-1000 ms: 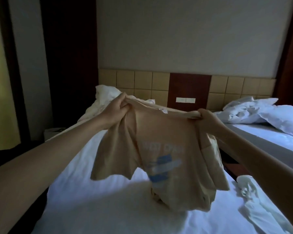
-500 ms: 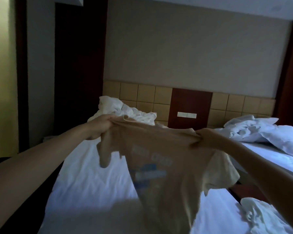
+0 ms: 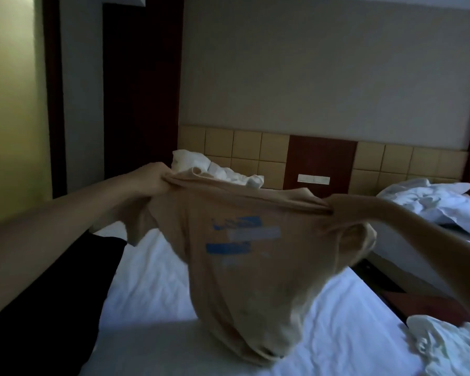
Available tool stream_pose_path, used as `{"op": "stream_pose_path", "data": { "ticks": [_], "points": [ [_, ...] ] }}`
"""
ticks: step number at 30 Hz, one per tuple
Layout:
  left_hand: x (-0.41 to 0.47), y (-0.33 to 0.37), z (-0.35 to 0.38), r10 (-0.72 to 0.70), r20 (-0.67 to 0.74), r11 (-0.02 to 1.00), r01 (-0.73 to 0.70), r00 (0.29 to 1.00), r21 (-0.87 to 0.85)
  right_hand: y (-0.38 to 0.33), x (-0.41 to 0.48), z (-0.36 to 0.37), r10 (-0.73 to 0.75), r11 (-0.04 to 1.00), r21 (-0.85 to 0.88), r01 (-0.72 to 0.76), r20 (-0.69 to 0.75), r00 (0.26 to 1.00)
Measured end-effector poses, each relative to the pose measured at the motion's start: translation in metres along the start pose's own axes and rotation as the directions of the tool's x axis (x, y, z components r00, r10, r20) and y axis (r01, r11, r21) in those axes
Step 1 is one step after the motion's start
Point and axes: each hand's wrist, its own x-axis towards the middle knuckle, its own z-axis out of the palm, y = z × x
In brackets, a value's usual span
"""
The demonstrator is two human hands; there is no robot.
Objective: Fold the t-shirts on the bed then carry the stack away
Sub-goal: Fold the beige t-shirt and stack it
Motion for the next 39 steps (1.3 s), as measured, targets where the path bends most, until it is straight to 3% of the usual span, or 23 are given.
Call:
{"op": "stream_pose_path", "data": {
  "ticks": [2,3,5,7,9,11,12,13,14,15,16,17,18,19,21,23,24,27,29,32,34,37,39],
  "points": [
    [-0.002,-0.004,0.003,0.011,0.011,0.968,-0.008,1.000,-0.252,-0.004,0.007,0.010,0.030,0.983,-0.181,-0.033,-0.017,0.999],
    [-0.004,-0.006,0.007,0.021,0.023,0.935,-0.012,1.000,-0.354,-0.003,0.011,0.014,0.011,0.991,-0.129,-0.021,-0.074,0.997],
    [-0.009,-0.006,0.015,0.008,0.073,0.874,0.028,0.997,-0.486,0.005,0.015,0.019,0.078,0.945,0.326,-0.012,-0.190,0.979],
    [-0.011,-0.006,0.014,0.029,0.107,0.913,0.017,0.994,-0.408,0.005,0.010,0.022,0.113,0.679,0.733,0.046,-0.166,0.980],
    [-0.015,-0.003,0.007,0.093,0.115,0.956,-0.056,0.989,-0.287,0.003,0.006,0.022,0.089,0.470,0.876,0.109,-0.169,0.982],
    [-0.018,0.004,-0.002,0.130,0.185,0.975,-0.092,0.974,-0.201,-0.001,0.001,0.011,0.012,0.351,0.914,0.204,-0.222,0.975],
    [-0.017,0.006,-0.005,0.126,0.208,0.992,-0.122,0.970,-0.030,0.000,-0.001,0.005,-0.061,0.351,0.908,0.229,-0.222,0.973],
    [-0.017,0.008,-0.005,0.098,0.202,0.961,-0.145,0.974,0.236,-0.001,-0.003,-0.002,-0.138,0.452,0.862,0.230,-0.187,0.973],
    [-0.016,0.011,-0.004,0.083,0.150,0.870,-0.145,0.985,0.471,-0.001,-0.001,-0.006,-0.179,0.648,0.729,0.220,-0.135,0.974],
    [-0.016,0.013,-0.001,0.108,0.068,0.790,-0.127,0.992,0.600,-0.006,0.001,-0.008,-0.167,0.859,0.477,0.184,-0.077,0.983],
    [-0.014,0.012,0.003,0.116,-0.003,0.774,-0.089,0.993,0.627,-0.010,0.006,-0.007,-0.085,0.983,0.158,0.093,-0.054,0.995],
    [-0.012,0.012,0.006,0.109,-0.054,0.822,-0.059,0.993,0.567,-0.012,0.014,-0.006,-0.007,0.993,-0.118,-0.004,-0.093,0.996],
    [-0.010,0.010,0.008,0.087,-0.070,0.882,-0.044,0.994,0.468,-0.015,0.019,-0.004,0.060,0.957,-0.271,-0.102,-0.160,0.985],
    [-0.008,0.007,0.010,0.081,-0.078,0.936,-0.049,0.994,0.349,-0.017,0.023,-0.001,0.107,0.934,-0.307,-0.180,-0.239,0.965],
    [-0.004,0.003,0.010,0.104,-0.106,0.990,-0.094,0.989,0.101,-0.016,0.027,0.000,0.092,0.969,-0.178,-0.170,-0.377,0.922],
    [-0.007,0.007,0.008,0.117,-0.101,0.983,-0.129,0.988,-0.129,-0.012,0.026,-0.004,0.073,0.991,0.131,-0.018,-0.433,0.898],
    [-0.008,0.009,0.005,0.130,-0.078,0.965,-0.144,0.989,-0.218,-0.011,0.022,-0.005,0.073,0.955,0.288,0.063,-0.437,0.896],
    [-0.013,0.012,-0.007,0.186,0.059,0.950,-0.165,0.981,-0.264,-0.009,0.011,-0.006,0.019,0.839,0.514,0.179,-0.357,0.934],
    [-0.016,0.007,-0.013,0.180,0.136,0.973,-0.156,0.974,-0.169,-0.002,0.009,-0.004,-0.049,0.874,0.451,0.179,-0.284,0.957],
    [-0.016,0.002,-0.011,0.098,0.251,0.978,-0.140,0.963,0.156,0.003,0.011,0.002,-0.109,0.984,0.127,0.126,-0.136,0.985],
    [-0.018,0.005,0.001,-0.014,0.267,0.949,-0.072,0.964,0.307,0.004,0.018,0.012,-0.084,0.996,-0.037,0.084,-0.022,0.996],
    [-0.013,-0.001,0.014,0.014,0.307,0.971,-0.087,0.952,0.223,0.008,0.027,0.026,-0.030,0.999,-0.013,0.030,-0.005,1.000],
    [-0.014,-0.006,0.012,0.087,0.338,0.986,-0.129,0.937,0.103,0.011,0.027,0.033,-0.003,0.982,0.189,0.007,-0.021,1.000]
  ]
}}
